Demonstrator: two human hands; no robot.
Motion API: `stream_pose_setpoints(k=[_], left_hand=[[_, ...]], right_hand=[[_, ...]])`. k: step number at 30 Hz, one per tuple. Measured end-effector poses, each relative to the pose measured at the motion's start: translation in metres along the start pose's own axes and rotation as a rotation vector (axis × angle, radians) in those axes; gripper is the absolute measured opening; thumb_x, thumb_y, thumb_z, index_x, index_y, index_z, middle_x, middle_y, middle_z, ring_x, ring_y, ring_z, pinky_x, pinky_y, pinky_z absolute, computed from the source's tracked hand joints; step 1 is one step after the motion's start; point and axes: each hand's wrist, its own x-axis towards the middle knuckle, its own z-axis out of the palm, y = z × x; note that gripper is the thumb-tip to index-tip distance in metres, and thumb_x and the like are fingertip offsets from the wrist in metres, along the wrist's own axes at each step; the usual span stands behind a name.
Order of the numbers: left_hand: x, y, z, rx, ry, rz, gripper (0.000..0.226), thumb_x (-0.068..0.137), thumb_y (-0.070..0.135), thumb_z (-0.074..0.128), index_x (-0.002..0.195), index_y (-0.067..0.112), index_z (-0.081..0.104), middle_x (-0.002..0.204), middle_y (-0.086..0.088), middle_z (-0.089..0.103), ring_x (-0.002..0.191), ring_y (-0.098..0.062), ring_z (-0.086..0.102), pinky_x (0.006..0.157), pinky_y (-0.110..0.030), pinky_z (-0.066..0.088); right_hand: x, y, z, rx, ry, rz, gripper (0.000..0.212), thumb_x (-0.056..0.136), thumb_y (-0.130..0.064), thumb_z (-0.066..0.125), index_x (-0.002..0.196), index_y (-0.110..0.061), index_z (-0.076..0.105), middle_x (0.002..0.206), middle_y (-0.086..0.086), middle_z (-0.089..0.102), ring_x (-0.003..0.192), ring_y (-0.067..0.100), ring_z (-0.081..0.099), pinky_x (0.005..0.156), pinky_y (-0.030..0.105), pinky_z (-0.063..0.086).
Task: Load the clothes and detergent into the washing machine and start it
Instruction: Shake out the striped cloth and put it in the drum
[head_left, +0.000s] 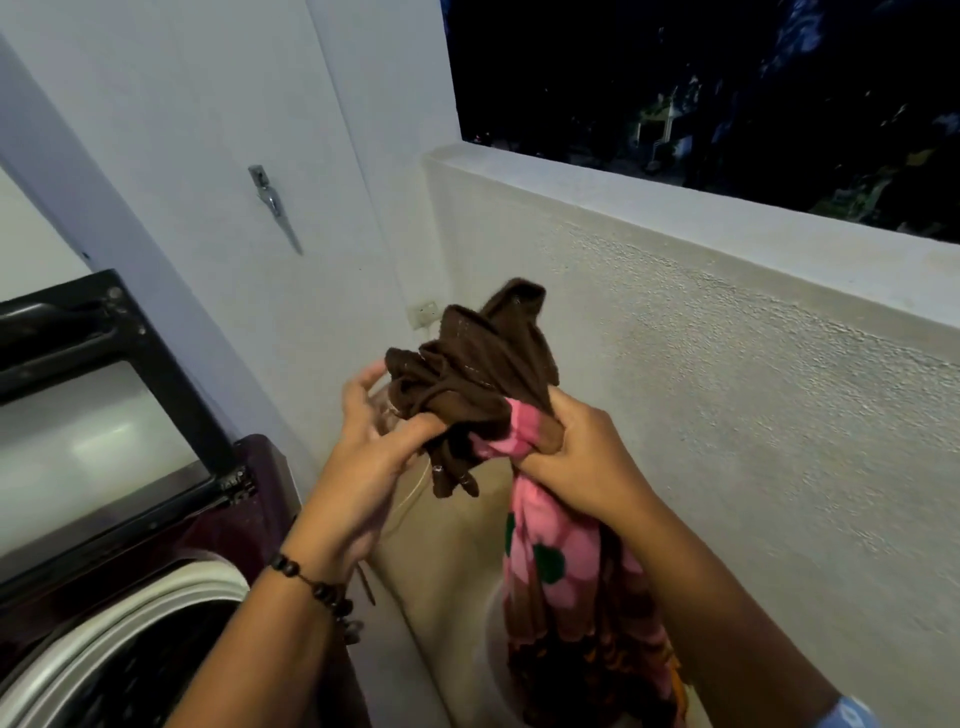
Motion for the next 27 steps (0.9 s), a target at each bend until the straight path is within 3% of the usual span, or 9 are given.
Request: stream_pose_setpoints(k=[3,6,9,13,15,17,20,25,27], left_hand=[[-0.011,0.013,-0.026,0.309,0.042,0.146,0.103,0.066,0.027,0.084,0.142,0.046,0.017,0.157,0.009,0.02,0.144,-0.006,0.019,0.108,-0.029,0.024],[-0.026,0.026,-0.025,0.623,-0.191,0.349,0.113,0.059,0.05,0.076,0.142,0.057,-0.001,0.158,0.024,-0.003,0.146,0.003,-0.008,0.118,-0.035,0.006],[-0.029,0.022,-0.005,1.179,-0.414,0.396,0.128,0.068,0.049,0.077,0.137,0.053,-0.031,0.154,0.02,-0.03,0.137,-0.004,-0.039,0.115,-0.058,-0.016],[-0.005,0.007,0.006,1.5,-0.49,0.426,0.135,0.072,0.047,0.075,0.132,0.041,-0.046,0.161,0.004,0.008,0.149,-0.016,-0.011,0.105,-0.073,-0.015],[0.008,0.002,-0.003,1.45,-0.532,0.402,0.134,0.072,0.043,0.076,0.136,0.039,-0.042,0.124,0.012,0.054,0.134,-0.016,0.039,0.11,-0.07,-0.008],[0.018,-0.002,-0.017,1.36,-0.55,0.414,0.127,0.071,0.04,0.075,0.145,0.038,-0.027,0.09,0.017,0.059,0.102,-0.013,0.059,0.117,-0.056,0.012],[0.025,-0.002,-0.037,1.091,-0.539,0.431,0.099,0.06,0.043,0.077,0.145,0.035,0.025,0.097,0.008,0.067,0.087,-0.012,0.064,0.087,-0.032,0.052],[0.038,0.003,-0.072,0.457,-0.552,0.245,0.057,0.062,0.014,0.078,0.116,0.012,0.063,0.094,-0.007,0.073,0.084,-0.019,0.069,0.081,-0.035,0.057],[0.043,0.003,-0.084,0.297,-0.518,0.24,0.048,0.065,0.001,0.073,0.112,0.004,0.065,0.09,-0.008,0.072,0.082,-0.018,0.067,0.079,-0.028,0.055]], right_hand=[[0.011,-0.003,-0.006,-0.323,-0.067,0.039,0.025,0.074,-0.03,0.075,0.078,-0.016,0.054,0.075,0.0,0.061,0.07,0.021,0.061,0.056,0.031,0.047],[0.017,-0.014,0.003,-0.454,-0.179,0.069,0.035,0.074,-0.033,0.074,0.066,-0.025,0.04,0.079,-0.005,0.044,0.073,0.019,0.052,0.052,0.026,0.032],[0.018,-0.029,0.015,-0.449,-0.337,0.055,0.023,0.073,-0.034,0.075,0.081,-0.023,0.057,0.092,-0.002,0.052,0.082,0.017,0.057,0.064,0.033,0.048],[0.013,-0.048,0.018,-0.358,-0.542,-0.007,0.047,0.069,-0.021,0.076,0.114,-0.019,0.062,0.098,0.001,0.068,0.086,0.017,0.065,0.076,0.034,0.056],[0.012,-0.053,0.014,-0.349,-0.571,0.028,0.056,0.067,-0.017,0.077,0.119,-0.019,0.057,0.101,-0.001,0.066,0.088,0.015,0.065,0.074,0.028,0.055],[0.01,-0.054,0.013,-0.313,-0.564,0.061,0.061,0.067,-0.015,0.077,0.122,-0.021,0.052,0.102,-0.004,0.063,0.086,0.009,0.062,0.069,0.021,0.051],[0.005,-0.051,0.016,-0.118,-0.522,0.078,0.065,0.068,-0.012,0.079,0.118,-0.028,0.04,0.101,-0.004,0.057,0.084,0.008,0.059,0.067,0.023,0.05],[-0.01,-0.031,0.029,0.122,-0.508,0.125,0.098,0.066,-0.015,0.084,0.135,-0.049,0.024,0.132,-0.007,0.052,0.113,0.01,0.061,0.094,0.033,0.054],[-0.015,-0.021,0.039,0.208,-0.415,0.157,0.088,0.065,-0.008,0.079,0.133,-0.043,0.036,0.125,-0.003,0.06,0.11,0.013,0.064,0.092,0.038,0.055]])
